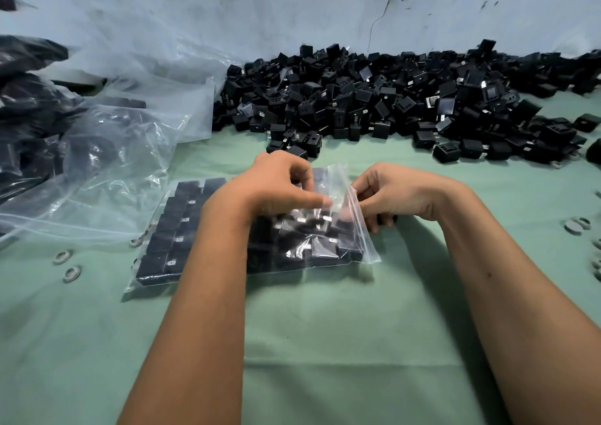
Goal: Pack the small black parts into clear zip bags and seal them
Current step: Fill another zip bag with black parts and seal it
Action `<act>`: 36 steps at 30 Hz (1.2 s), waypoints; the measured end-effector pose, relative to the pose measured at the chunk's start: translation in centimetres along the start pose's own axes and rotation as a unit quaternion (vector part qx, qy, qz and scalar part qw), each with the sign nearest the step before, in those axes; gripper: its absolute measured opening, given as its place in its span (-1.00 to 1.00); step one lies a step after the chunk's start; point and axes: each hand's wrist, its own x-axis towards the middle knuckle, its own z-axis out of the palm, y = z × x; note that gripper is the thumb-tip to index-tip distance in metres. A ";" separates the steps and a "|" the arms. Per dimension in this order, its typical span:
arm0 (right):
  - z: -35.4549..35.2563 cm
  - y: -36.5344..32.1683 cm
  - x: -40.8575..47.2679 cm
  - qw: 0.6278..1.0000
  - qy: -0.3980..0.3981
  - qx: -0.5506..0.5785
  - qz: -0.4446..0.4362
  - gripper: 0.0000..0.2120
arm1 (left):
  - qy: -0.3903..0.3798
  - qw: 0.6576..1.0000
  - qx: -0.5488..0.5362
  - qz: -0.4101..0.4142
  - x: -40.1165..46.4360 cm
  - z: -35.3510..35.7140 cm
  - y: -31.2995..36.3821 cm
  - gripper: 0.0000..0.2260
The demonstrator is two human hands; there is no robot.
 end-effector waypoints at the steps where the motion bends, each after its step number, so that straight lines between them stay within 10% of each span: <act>1: -0.1 0.2 0.0 1.000 0.006 -0.001 0.002 -0.81 | 0.052 0.999 -0.004 -0.003 0.3 0.4 -0.2 -0.74; 4: -0.5 0.8 -0.1 0.999 0.030 0.027 0.007 -0.90 | 0.175 0.981 0.072 -0.046 1.2 1.3 -1.1 -0.81; 12: -1.3 -0.7 2.3 0.920 0.390 -0.036 -0.028 -0.88 | 0.170 0.981 0.078 -0.056 1.6 2.3 -1.8 -0.81; 24: 2.2 -7.4 11.5 0.896 0.316 -0.309 0.047 -0.81 | 0.224 0.972 0.054 -0.042 2.0 1.8 -2.1 -0.83; 32: -2.9 -5.0 2.6 0.916 0.364 -0.140 0.090 -0.78 | 0.191 0.980 -0.006 0.061 1.7 2.4 -0.5 -0.85; 36: -3.6 -2.4 -1.3 0.950 0.228 -0.135 0.163 -0.88 | 0.120 0.984 -0.003 0.131 1.7 3.5 1.2 -0.67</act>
